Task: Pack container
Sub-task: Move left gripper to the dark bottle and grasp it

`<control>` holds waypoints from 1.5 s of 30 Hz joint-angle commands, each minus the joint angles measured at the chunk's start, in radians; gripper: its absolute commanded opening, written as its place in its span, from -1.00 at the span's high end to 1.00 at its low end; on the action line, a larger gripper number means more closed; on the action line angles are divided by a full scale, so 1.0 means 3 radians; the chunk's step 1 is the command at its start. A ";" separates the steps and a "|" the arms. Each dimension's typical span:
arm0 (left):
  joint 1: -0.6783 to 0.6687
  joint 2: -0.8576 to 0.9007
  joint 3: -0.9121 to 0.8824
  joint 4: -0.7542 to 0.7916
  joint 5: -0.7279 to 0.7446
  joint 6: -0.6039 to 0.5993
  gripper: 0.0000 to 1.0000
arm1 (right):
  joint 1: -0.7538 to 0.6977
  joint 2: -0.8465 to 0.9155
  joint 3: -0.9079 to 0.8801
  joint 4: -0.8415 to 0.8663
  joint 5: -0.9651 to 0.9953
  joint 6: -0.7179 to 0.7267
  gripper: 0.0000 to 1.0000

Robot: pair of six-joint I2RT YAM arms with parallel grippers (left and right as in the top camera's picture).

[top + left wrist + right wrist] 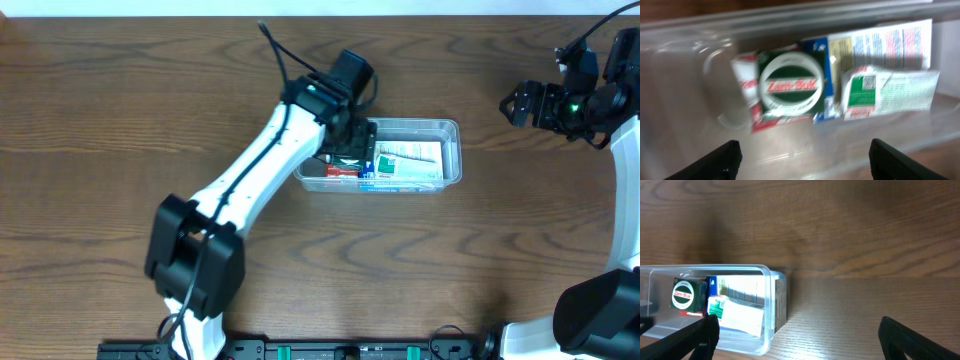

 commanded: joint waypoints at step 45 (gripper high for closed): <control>0.1235 -0.0397 -0.1260 0.0247 -0.0210 0.0148 -0.25 | -0.0008 -0.0038 0.0039 -0.0004 -0.0013 0.0020 -0.98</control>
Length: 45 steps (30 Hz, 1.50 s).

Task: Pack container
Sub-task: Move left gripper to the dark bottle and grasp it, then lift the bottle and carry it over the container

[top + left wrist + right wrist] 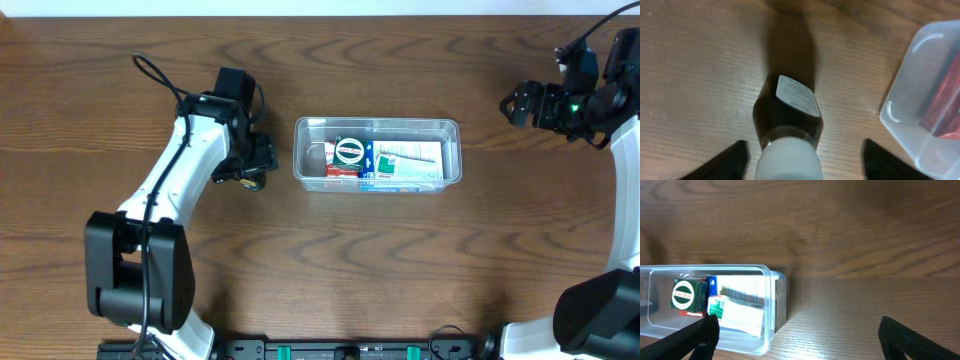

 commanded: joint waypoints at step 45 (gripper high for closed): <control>-0.0421 0.0013 0.1949 -0.1233 0.0010 0.1540 0.57 | -0.0008 -0.0038 0.0039 -0.0003 -0.0013 0.0020 -0.98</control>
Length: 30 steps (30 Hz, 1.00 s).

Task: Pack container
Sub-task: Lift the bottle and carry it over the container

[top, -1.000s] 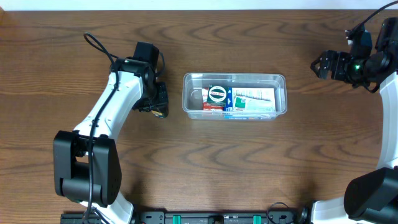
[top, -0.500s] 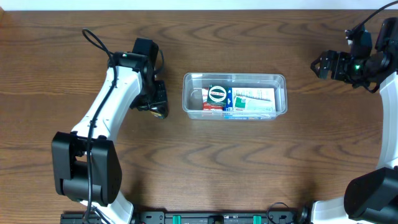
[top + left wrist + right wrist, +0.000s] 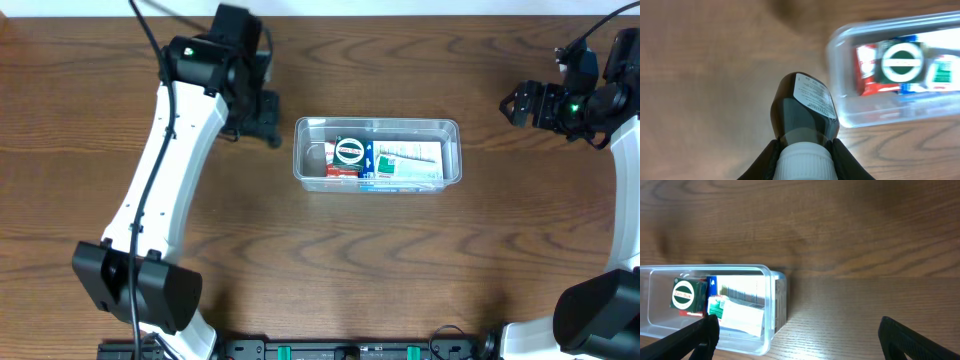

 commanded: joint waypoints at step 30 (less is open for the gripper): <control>-0.0474 0.0252 -0.0160 0.0245 0.0117 0.2384 0.74 | -0.0009 -0.0038 0.0041 -0.0004 -0.0013 0.0020 -0.98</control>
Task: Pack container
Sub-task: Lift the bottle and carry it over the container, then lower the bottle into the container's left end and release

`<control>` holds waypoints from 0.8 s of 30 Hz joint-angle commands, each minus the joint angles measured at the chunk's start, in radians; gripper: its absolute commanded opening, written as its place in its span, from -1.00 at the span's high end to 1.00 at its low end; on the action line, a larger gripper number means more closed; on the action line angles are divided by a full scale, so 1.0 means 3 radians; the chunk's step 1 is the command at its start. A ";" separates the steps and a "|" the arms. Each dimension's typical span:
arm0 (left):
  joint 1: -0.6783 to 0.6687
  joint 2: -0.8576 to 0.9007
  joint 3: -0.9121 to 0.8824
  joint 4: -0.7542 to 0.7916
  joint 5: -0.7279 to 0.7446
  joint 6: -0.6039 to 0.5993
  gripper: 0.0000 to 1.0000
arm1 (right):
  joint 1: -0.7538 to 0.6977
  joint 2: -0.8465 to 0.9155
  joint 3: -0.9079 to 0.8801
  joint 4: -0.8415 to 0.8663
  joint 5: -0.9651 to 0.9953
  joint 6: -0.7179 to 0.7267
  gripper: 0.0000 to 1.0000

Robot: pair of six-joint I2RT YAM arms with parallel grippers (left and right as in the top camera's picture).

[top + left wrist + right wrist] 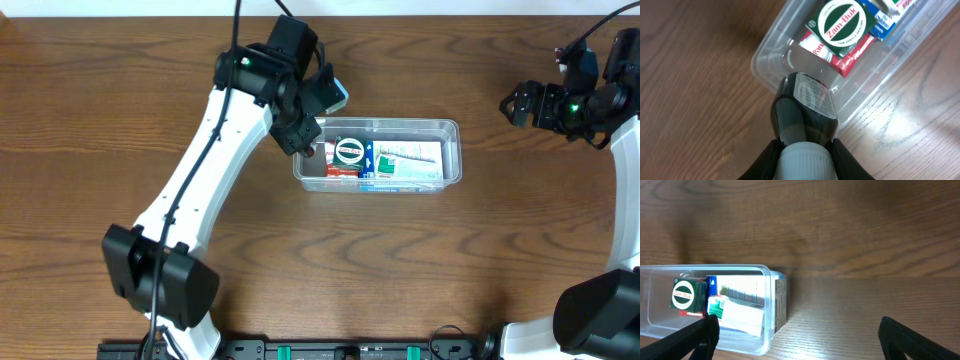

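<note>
A clear plastic container [450, 150] lies in the middle of the table, holding a round green Zam-Buk tin [349, 152], a red carton and white leaflets. My left gripper [803, 162] is shut on the white cap of a dark brown bottle [805, 112], held over the container's left end [771, 64]. In the overhead view the left gripper [304, 132] sits at that same end. Far off at the right edge, my right gripper [796, 337] stands open and holds nothing; the container [774, 311] shows at its left.
Brown wooden table [420, 270] all round. Black cables run from the left arm [200, 190] toward the back edge. The right arm [600, 105] stays at the far right, away from the container.
My left gripper, still shut on the brown bottle, has moved right from beside the container's left end to over it. The right arm has not moved.
First my left gripper hung open over the container's left part, above the Zam-Buk tin. Then it was open around a brown bottle lying on the table left of the container. Then it held the bottle up, and now holds it over the container's left end.
</note>
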 commanded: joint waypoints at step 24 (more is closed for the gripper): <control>-0.0113 0.0786 -0.0010 0.0126 0.0069 0.0455 0.74 | -0.0009 -0.0038 0.0039 -0.0003 -0.0013 0.0020 -0.99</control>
